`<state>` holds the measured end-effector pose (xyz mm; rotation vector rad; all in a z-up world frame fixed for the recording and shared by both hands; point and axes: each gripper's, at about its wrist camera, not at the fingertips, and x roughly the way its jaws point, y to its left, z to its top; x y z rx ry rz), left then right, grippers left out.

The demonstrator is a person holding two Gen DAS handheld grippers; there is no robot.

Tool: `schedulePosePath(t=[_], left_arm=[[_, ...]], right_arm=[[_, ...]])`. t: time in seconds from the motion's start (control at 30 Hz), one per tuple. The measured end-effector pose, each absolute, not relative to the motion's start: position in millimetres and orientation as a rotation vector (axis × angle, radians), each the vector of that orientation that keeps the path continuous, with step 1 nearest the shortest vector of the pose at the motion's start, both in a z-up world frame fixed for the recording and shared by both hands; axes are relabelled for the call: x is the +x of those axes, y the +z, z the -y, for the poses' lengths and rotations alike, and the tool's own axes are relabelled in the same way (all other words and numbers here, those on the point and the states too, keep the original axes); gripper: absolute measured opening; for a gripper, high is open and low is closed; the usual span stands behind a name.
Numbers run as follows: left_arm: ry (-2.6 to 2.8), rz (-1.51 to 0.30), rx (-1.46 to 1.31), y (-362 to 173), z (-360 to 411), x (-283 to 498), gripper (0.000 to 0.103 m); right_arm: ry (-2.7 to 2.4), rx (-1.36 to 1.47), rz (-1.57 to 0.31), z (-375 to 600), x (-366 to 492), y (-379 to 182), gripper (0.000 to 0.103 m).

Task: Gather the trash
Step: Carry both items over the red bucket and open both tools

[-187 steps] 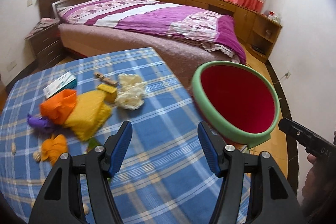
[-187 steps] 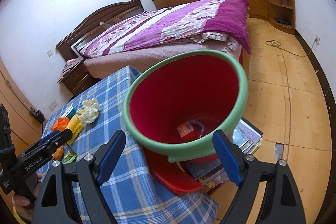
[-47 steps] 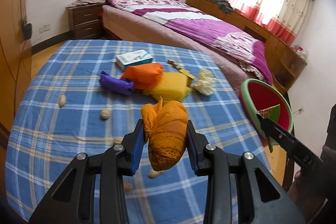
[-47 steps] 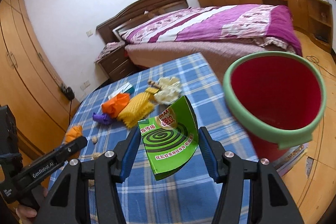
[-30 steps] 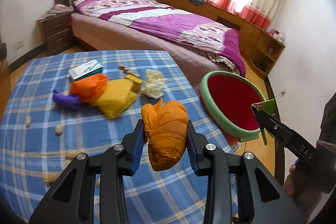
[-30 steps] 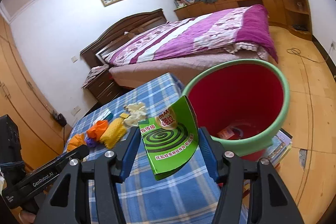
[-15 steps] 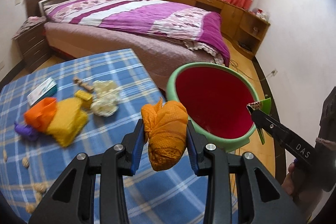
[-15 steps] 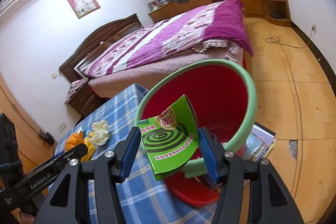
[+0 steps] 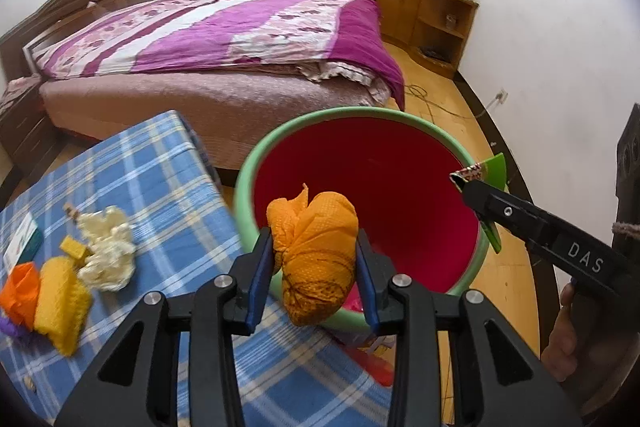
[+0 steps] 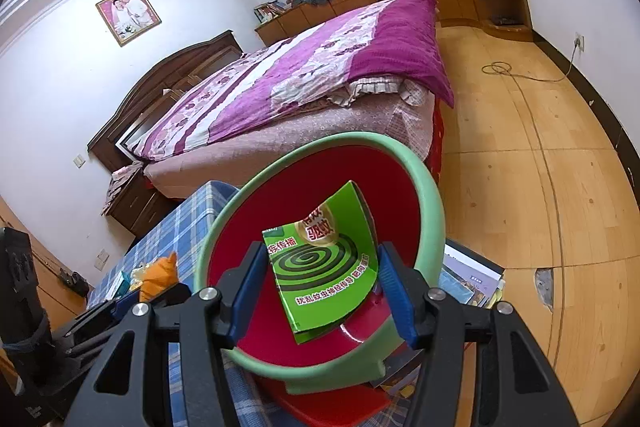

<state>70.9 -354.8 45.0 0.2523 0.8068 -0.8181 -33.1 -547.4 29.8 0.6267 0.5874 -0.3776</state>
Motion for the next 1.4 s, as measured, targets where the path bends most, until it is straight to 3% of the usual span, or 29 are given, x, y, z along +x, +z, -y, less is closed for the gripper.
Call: schedulePosePath(t=[0.37,0.83,1.0,1.4], left_arm=[[-0.812,-0.822,0.275,31.2,371.5,75.8,0.052],[-0.761,-0.858,0.198,28.5,343.4,85.6,0.052],[-0.735,-0.863,0.166,31.2,326.8,86.8,0.052],[-0.684,-0.847,0.103,44.3,286.8,83.9,0.052]], right_arm=[[-0.371,0.637,-0.604,557.2,-25.0,20.7,0.059],[-0.343,0.615,-0.622,546.7,-16.2,20.3,0.061],[-0.345,0.612,-0.62,541.2,-15.6,22.3,0.071],[-0.334,0.609,-0.602,522.3,-22.5,35.3,0.072]])
